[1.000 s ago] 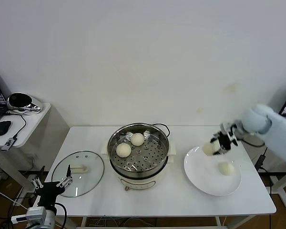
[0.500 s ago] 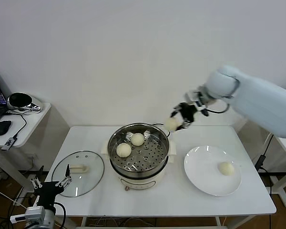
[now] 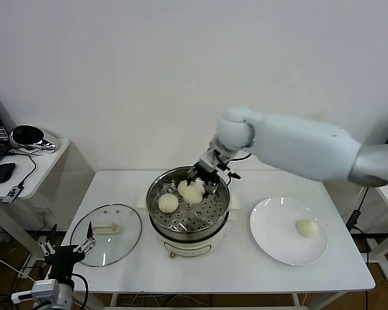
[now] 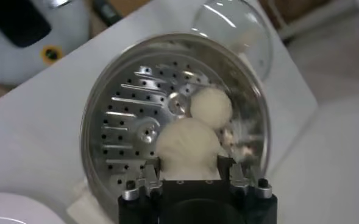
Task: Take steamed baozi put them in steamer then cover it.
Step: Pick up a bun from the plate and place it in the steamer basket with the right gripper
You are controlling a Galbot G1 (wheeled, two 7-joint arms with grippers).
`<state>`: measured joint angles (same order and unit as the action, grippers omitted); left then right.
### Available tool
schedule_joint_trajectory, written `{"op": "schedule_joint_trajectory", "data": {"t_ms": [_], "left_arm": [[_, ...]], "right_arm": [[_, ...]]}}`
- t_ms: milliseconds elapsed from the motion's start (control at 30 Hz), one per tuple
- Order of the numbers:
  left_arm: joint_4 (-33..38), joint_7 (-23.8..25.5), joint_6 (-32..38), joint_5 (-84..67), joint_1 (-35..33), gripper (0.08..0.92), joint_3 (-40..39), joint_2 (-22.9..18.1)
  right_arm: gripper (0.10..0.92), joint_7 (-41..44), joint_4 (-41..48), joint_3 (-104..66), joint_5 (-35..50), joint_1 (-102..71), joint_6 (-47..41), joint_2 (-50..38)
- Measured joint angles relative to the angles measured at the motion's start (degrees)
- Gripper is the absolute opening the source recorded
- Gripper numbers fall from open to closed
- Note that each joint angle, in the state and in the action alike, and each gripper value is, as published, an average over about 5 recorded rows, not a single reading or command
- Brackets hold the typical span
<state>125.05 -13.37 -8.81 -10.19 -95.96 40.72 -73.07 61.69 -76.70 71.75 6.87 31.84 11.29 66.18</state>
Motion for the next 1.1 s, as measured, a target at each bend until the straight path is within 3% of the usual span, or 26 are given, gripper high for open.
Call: {"op": "schedule_joint_trajectory", "data": {"t_ms": [667,933,1100], "left_arm": [[-0.31,0.0,0.0,-0.04,0.03,0.823,0.07,-0.37],[-0.38,0.0,-0.01,-0.06,0.29,0.823,-0.03,-0.28],[-0.24,0.0,-0.06,-0.3,0.45,0.823,-0.23,-0.06]], "right_arm": [[0.602,-0.99,0.67,3.92,-10.5,-3.35,11.58,5.03],[0.79,-1.78,0.44,3.64,-10.58,-2.89,12.3,4.99],[0.821,-1.09,-0.58,3.31,-9.67,-0.63,11.02,3.55]]}}
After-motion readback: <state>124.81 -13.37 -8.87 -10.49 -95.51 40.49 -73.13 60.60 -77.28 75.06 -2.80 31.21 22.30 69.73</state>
